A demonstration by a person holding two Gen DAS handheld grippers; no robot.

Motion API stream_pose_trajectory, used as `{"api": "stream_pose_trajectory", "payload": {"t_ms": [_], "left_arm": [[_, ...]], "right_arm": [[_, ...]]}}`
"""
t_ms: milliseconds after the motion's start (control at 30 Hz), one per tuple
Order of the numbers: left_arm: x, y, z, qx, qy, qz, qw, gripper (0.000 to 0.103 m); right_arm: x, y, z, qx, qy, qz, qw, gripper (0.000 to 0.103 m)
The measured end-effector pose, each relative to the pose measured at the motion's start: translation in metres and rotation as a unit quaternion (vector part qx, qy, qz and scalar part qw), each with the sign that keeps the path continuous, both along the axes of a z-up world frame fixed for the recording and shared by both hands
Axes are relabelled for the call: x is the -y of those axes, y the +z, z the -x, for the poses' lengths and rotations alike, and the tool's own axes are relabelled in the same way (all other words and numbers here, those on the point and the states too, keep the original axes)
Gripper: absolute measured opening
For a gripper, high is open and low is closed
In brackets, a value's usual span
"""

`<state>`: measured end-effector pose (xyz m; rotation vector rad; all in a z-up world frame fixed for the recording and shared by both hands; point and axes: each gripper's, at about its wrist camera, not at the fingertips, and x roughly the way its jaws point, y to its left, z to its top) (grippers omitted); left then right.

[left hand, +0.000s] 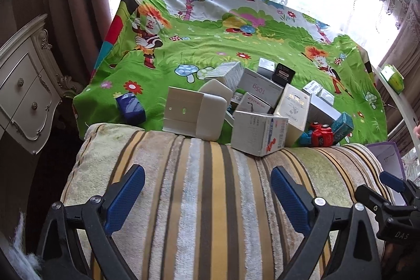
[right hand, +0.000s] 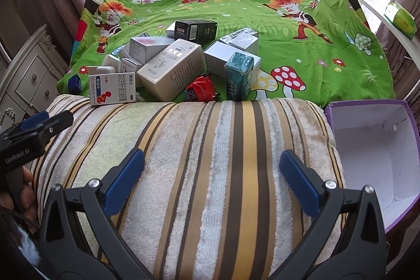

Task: Organize rigid objects
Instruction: 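Grasp the blue block with the left tool while the right tool grasps the small teal box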

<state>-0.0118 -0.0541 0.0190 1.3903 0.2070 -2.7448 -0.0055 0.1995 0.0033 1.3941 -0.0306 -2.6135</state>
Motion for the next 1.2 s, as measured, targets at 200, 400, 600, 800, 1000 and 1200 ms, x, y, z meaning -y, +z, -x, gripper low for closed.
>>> {"api": "stream_pose_trajectory", "payload": {"t_ms": [200, 400, 600, 800, 1000, 1200], "left_arm": [[0.063, -0.012, 0.043, 0.045, 0.065, -0.046, 0.9958, 0.084], [0.099, -0.03, 0.084, 0.083, 0.111, -0.072, 0.9877, 0.076], [0.108, -0.05, 0.11, 0.123, 0.137, -0.062, 0.9809, 0.068], [0.103, -0.058, 0.114, 0.136, 0.13, -0.045, 0.9811, 0.036], [0.103, -0.049, 0.104, 0.109, 0.136, -0.047, 0.9836, 0.029], [0.089, -0.029, 0.084, 0.061, 0.129, -0.046, 0.9887, 0.029]], "right_arm": [[-0.009, 0.002, 0.012, 0.002, -0.001, 0.023, 1.0, 0.103], [-0.014, 0.006, 0.025, 0.002, 0.01, 0.033, 0.999, 0.103], [-0.024, 0.007, 0.044, 0.007, -0.003, 0.039, 0.999, 0.103], [-0.027, 0.007, 0.063, 0.001, -0.01, 0.027, 1.0, 0.103], [-0.026, 0.007, 0.082, 0.006, -0.024, 0.024, 0.999, 0.092], [-0.02, 0.002, 0.101, 0.016, -0.035, 0.021, 0.999, 0.08]]}}
